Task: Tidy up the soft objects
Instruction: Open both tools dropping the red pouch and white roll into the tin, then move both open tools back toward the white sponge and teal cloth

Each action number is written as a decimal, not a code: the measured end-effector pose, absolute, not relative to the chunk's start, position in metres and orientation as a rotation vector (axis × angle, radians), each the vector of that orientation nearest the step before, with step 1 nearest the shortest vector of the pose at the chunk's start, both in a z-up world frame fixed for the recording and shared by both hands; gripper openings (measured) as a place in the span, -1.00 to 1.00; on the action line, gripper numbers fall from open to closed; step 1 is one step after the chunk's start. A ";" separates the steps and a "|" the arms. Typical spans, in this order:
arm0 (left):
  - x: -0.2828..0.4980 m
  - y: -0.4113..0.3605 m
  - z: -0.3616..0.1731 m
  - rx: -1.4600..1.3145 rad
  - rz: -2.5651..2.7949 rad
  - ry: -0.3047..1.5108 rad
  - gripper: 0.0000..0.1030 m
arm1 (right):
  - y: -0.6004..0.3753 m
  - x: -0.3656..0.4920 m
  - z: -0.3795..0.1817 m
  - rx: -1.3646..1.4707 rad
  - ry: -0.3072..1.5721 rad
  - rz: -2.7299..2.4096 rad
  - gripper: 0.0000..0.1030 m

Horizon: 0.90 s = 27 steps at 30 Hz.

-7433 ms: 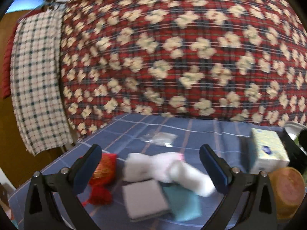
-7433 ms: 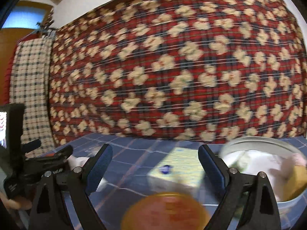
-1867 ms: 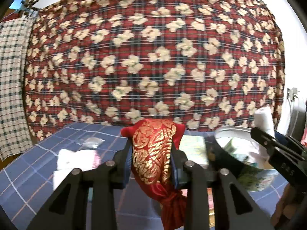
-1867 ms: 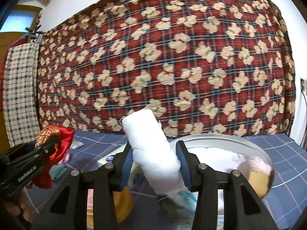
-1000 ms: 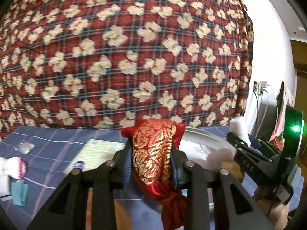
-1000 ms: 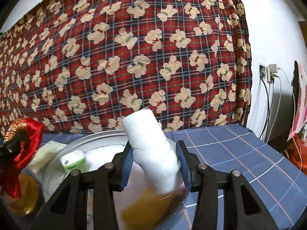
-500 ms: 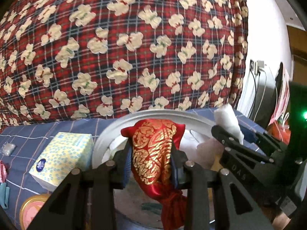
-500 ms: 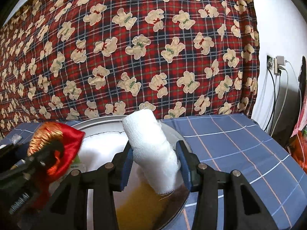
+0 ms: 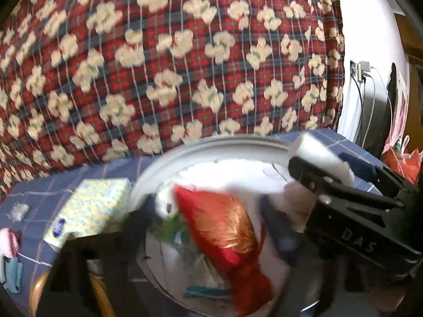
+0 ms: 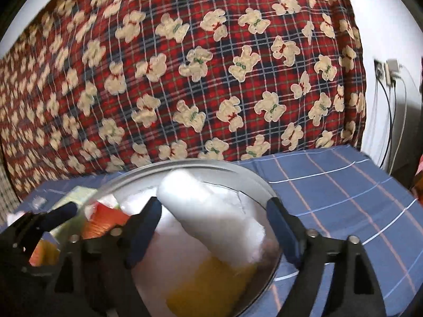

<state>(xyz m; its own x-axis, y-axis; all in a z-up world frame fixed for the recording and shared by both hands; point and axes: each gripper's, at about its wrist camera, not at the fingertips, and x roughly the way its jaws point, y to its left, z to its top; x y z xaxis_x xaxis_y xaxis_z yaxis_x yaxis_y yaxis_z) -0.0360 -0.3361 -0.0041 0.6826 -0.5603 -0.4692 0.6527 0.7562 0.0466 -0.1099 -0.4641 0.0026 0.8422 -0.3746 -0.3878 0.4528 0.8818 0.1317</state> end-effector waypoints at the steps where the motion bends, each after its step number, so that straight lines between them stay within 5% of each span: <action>1: -0.039 -0.334 -0.002 0.219 -0.674 0.422 0.99 | -0.464 -0.112 0.004 0.233 0.348 -0.436 0.64; 5: -0.054 -0.330 0.007 0.252 -0.639 0.299 0.99 | -0.462 -0.117 0.007 0.234 0.315 -0.458 0.65; 27: -0.054 -0.296 0.009 0.177 -0.598 0.274 0.99 | -0.444 -0.142 0.021 0.138 0.114 -0.531 0.65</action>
